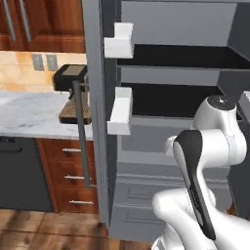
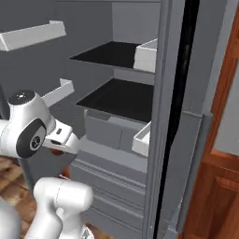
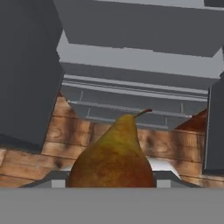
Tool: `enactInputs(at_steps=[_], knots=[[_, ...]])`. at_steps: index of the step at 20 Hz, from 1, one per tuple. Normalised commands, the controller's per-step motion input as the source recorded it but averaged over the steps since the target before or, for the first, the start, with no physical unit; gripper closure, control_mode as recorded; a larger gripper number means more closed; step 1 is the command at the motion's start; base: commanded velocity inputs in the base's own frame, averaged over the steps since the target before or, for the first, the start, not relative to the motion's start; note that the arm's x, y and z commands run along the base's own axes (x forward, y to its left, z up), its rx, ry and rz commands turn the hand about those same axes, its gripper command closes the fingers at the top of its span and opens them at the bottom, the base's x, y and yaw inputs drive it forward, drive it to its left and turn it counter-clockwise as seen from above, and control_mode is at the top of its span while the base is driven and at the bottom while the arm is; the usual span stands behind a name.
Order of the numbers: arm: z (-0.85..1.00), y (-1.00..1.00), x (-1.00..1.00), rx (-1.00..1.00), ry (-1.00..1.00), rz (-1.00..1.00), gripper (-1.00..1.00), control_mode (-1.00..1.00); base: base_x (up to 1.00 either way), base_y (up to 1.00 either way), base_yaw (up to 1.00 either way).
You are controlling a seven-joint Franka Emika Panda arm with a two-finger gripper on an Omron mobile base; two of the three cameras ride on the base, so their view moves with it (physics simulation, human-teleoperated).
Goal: Place the cold items (bell pepper and pear) from the fridge in one tupperware on the dining counter. Place the warm items (kebab skewer and hot dog) in the stove area in another tupperware.
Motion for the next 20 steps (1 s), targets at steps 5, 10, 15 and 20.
enactInputs(at_steps=[5, 10, 15, 20], knots=[[0.0, 0.0, 0.0, 0.0, 0.0, 0.0, 1.0, 1.0, -0.62, 0.04, 0.87], [0.0, 0.0, 0.0, 0.0, 0.0, 0.0, 1.0, 1.0, -0.73, 0.16, 0.85], [0.0, 0.0, 0.0, 0.0, 0.0, 0.0, 1.0, 1.0, -0.17, 0.48, 0.74], [0.0, 0.0, 0.0, 0.0, 0.0, 0.0, 1.0, 1.0, 0.27, 0.45, 0.63]])
